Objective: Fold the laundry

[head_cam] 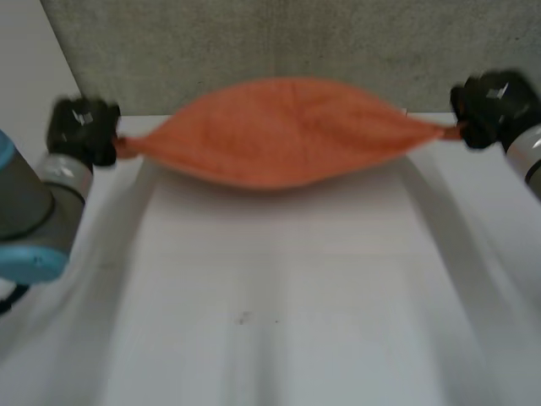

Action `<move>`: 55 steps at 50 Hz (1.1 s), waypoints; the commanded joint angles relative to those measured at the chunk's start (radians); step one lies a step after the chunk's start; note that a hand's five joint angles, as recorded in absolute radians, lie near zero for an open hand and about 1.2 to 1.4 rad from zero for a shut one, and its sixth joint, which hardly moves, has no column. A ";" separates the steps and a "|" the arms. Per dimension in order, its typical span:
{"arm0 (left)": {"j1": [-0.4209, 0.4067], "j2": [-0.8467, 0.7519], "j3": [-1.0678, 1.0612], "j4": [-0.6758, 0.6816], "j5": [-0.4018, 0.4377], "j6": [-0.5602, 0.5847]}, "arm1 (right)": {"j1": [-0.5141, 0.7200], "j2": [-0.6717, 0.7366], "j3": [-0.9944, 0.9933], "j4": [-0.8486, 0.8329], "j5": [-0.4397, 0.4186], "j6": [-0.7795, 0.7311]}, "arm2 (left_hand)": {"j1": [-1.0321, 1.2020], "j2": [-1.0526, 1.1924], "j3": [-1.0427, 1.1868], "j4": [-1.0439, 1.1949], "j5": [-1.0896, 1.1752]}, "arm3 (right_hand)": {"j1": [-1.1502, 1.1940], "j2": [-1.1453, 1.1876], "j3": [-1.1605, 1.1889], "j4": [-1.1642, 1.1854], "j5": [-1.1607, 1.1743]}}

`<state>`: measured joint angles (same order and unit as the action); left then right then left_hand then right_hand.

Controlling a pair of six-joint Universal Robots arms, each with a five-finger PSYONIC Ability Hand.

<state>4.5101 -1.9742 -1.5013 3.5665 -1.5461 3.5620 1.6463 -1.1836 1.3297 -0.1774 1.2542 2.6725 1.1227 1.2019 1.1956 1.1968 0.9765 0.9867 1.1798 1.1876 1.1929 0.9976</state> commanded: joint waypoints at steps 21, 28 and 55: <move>0.046 0.397 -0.427 -0.565 0.008 0.123 | -0.172 -0.100 0.189 0.791 0.027 -0.652 | 0.274 0.194 0.201 0.199 0.245 | 0.410 0.217 0.209 0.203 0.224; 0.040 0.267 -0.370 -0.457 0.037 0.127 | -0.163 -0.053 0.143 0.578 0.028 -0.567 | 0.274 0.194 0.201 0.199 0.245 | 0.410 0.217 0.209 0.203 0.224; -0.028 -0.433 0.411 -0.138 0.040 0.147 | 0.092 0.567 -0.452 0.026 0.271 -0.379 | 0.274 0.194 0.201 0.199 0.245 | 0.410 0.217 0.209 0.203 0.224</move>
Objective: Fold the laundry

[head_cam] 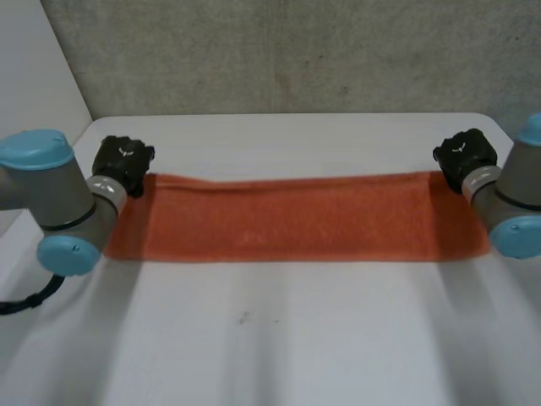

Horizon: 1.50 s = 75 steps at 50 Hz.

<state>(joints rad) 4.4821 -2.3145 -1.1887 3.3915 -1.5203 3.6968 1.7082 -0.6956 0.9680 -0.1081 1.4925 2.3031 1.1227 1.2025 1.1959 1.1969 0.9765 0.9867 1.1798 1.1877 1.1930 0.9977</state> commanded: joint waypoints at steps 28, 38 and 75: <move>-0.089 0.356 -0.439 0.180 0.008 -0.020 | -0.087 -0.496 0.438 0.085 -0.170 0.352 | -0.948 -1.028 -1.021 -1.022 -0.977 | -0.812 -1.005 -1.013 -1.018 -0.998; -0.112 0.380 -0.531 0.206 0.005 -0.165 | -0.165 -0.512 0.589 0.131 -0.210 0.343 | -0.948 -1.028 -1.021 -1.022 -0.977 | -0.702 -0.895 -0.903 -0.908 -0.888; -0.095 0.371 -0.597 0.284 0.003 -0.193 | -0.257 -0.255 0.594 -0.073 -0.290 0.274 | -0.948 -1.028 -1.021 -1.022 -0.977 | -0.168 -0.361 -0.369 -0.375 -0.354</move>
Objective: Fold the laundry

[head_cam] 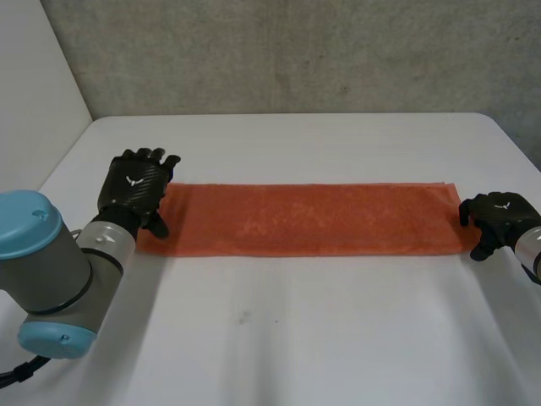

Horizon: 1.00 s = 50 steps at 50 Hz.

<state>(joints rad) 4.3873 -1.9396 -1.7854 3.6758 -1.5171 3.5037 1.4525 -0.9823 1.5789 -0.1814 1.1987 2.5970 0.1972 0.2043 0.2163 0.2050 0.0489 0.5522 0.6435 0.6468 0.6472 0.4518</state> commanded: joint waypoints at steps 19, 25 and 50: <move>-0.002 0.001 -0.011 0.000 0.000 0.000 | -0.093 0.034 -0.124 -0.064 0.209 -0.055 | -0.023 -0.030 -0.042 -0.030 -0.049 | 0.844 0.753 0.749 0.749 0.770; -0.003 0.002 -0.011 0.000 -0.002 0.000 | -0.156 0.043 -0.209 -0.052 0.286 -0.152 | -0.023 -0.030 -0.042 -0.030 -0.049 | 0.844 0.753 0.749 0.749 0.770; -0.014 0.004 -0.017 0.000 -0.002 0.001 | 0.704 0.102 -0.349 -0.142 -0.014 -0.224 | -0.023 -0.030 -0.042 -0.030 -0.049 | 0.844 0.753 0.749 0.749 0.770</move>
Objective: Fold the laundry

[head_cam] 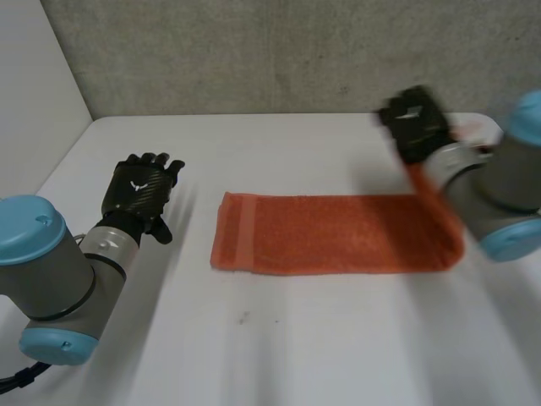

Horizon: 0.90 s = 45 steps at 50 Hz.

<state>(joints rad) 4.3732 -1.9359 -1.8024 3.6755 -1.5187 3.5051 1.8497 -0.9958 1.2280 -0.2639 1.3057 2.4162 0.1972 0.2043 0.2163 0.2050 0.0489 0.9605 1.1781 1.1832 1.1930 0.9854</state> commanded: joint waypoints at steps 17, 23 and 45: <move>-0.003 0.000 -0.006 0.000 0.002 0.000 | 0.271 0.114 0.093 -0.046 0.116 0.032 | -0.023 -0.030 -0.042 -0.030 -0.049 | -0.786 -1.004 -1.009 -1.018 -0.985; -0.006 -0.003 -0.006 0.000 0.002 0.000 | 0.108 0.017 0.214 0.063 0.118 0.253 | -0.023 -0.030 -0.042 -0.030 -0.049 | -0.786 -1.004 -1.009 -1.018 -0.985; -0.029 -0.003 -0.009 0.000 -0.005 0.002 | -0.035 -0.001 0.257 -0.006 0.056 0.197 | -0.023 -0.030 -0.042 -0.030 -0.049 | 0.436 0.218 0.213 0.203 0.236</move>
<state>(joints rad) 4.3487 -1.9452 -1.8114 3.6754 -1.5203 3.5067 1.7783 -0.9925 1.5792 -0.2539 1.3338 2.7077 0.1971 0.2043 0.2163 0.2050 0.0489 0.9211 1.1703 1.1802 1.1897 0.9634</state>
